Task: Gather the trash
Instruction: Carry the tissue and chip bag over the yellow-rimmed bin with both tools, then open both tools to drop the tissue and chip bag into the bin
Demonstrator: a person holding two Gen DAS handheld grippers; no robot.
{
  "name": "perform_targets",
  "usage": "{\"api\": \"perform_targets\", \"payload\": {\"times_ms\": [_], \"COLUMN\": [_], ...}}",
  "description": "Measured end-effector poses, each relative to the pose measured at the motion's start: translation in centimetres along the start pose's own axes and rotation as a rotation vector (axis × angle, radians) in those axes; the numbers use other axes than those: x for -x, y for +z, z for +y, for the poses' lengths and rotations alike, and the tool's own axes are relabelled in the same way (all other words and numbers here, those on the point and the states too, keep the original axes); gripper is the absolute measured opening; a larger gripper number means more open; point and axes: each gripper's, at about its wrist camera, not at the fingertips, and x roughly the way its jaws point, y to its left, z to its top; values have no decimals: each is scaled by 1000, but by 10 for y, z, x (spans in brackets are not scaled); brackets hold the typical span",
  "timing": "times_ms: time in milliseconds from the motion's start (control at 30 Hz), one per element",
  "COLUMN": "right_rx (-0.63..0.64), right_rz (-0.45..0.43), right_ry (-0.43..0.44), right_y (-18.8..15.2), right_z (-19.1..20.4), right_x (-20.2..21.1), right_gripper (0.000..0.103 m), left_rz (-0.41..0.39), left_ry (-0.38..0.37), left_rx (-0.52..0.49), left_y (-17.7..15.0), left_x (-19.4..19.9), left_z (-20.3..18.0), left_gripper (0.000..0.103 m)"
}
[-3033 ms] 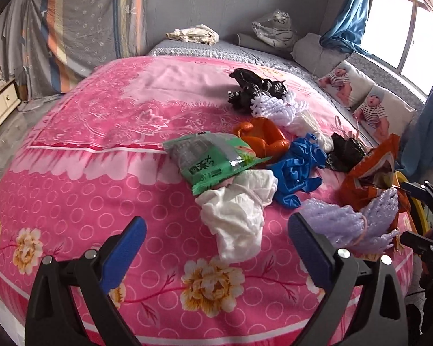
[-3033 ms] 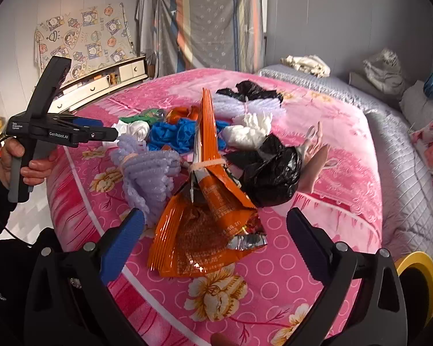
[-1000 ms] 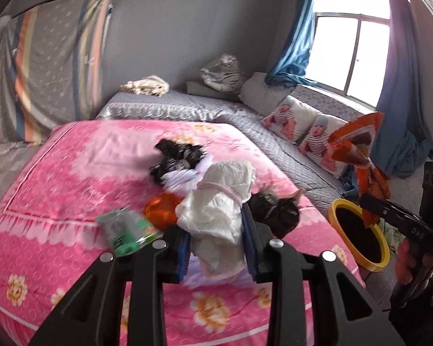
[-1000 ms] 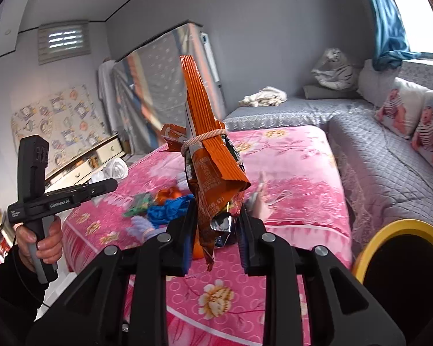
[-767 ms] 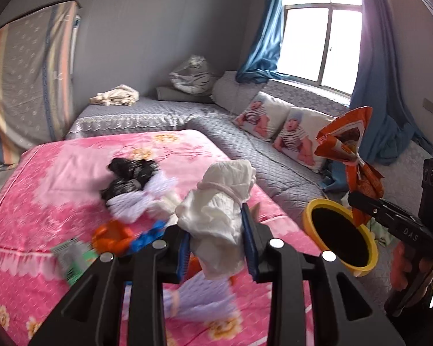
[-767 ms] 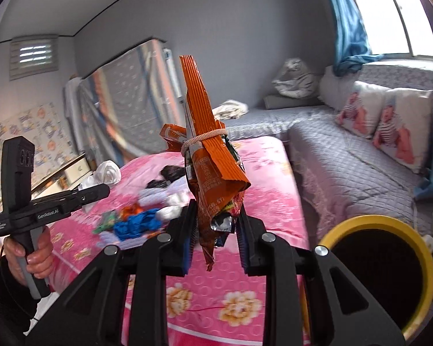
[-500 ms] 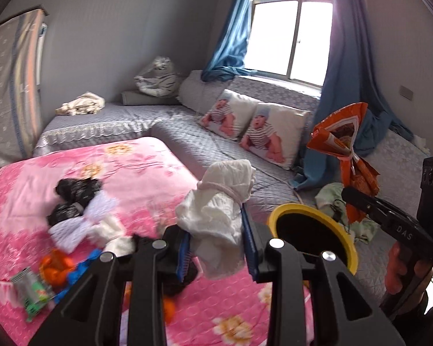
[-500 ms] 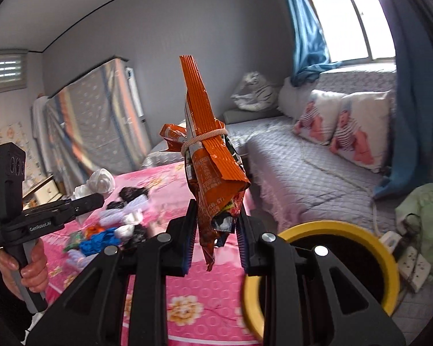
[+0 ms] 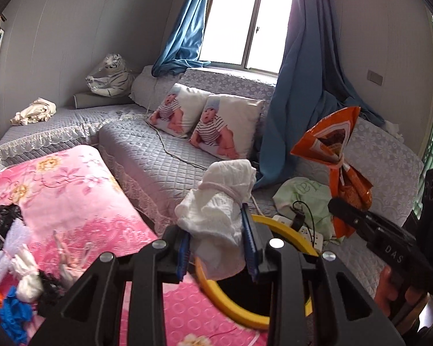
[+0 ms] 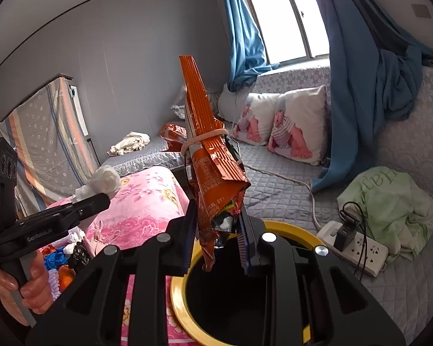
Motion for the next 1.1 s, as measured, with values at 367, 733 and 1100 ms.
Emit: {"api": "perform_targets", "payload": {"times_ms": [367,733,1100], "right_rx": [-90,-149,-191], "right_rz": [112,161,154], "right_ry": [-87,-139,-151], "right_y": [-15,-25,-27], "right_z": [-37,-59,-75], "right_x": [-27,-38,-33], "right_gripper": [25,27,53], "left_rz": [95,184,193], "left_ry": [-33,-75,-79], "left_rx": [42,46,135], "left_y": [-22,-24,-25], "left_x": [-52,-90,-99], "left_z": [-16,-25,-15], "left_gripper": [29,29,60]}}
